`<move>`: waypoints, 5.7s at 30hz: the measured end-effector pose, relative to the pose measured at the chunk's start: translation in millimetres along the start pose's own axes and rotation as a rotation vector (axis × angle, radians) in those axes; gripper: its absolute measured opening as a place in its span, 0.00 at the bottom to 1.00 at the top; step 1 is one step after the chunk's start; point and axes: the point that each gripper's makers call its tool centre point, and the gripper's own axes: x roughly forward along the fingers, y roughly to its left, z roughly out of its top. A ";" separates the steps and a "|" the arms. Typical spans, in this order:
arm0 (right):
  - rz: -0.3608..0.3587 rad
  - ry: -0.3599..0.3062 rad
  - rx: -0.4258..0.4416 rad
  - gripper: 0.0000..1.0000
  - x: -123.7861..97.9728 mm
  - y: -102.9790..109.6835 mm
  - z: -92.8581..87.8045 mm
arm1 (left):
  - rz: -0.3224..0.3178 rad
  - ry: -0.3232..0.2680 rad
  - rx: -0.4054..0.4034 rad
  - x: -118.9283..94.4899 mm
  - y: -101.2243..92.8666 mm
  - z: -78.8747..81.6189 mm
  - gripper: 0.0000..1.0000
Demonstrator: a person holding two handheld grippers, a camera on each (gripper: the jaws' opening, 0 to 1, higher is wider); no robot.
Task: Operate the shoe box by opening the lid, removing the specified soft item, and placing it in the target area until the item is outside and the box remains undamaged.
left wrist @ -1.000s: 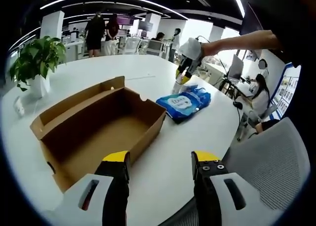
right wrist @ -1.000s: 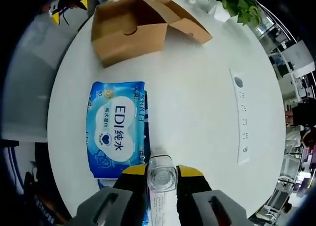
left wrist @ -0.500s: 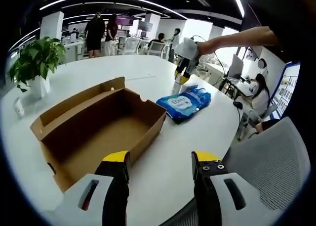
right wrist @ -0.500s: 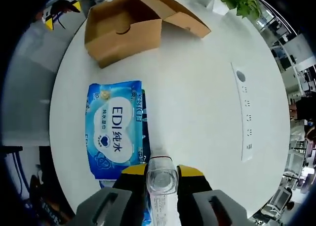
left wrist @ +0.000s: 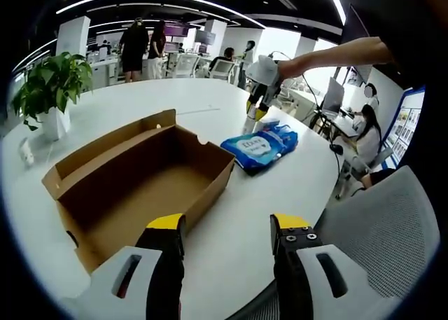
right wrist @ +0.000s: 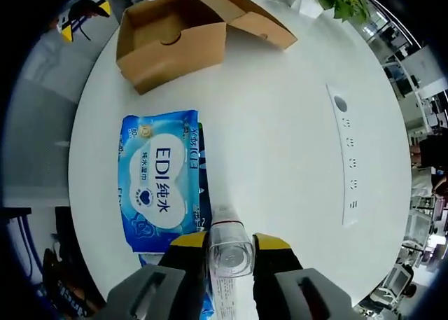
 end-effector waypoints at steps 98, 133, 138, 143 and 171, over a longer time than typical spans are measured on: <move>0.012 -0.829 0.926 0.35 -65.8 116.0 141.9 | -0.084 -0.060 -0.036 -0.4 -17.9 15.7 0.49; 0.122 -0.869 0.941 0.38 -41.3 175.1 188.1 | 0.015 -0.145 -0.171 -29.5 31.1 30.5 0.48; 0.132 -0.861 0.944 0.38 -39.2 183.7 191.5 | 0.055 -0.147 -0.190 -38.4 50.0 25.0 0.48; 0.131 -0.858 0.955 0.38 -37.1 182.6 190.2 | 0.101 -0.152 -0.219 -46.9 67.4 18.1 0.48; 0.136 -0.853 1.026 0.38 -30.6 194.7 171.4 | 0.422 -0.067 -0.399 -73.2 158.3 -54.1 0.42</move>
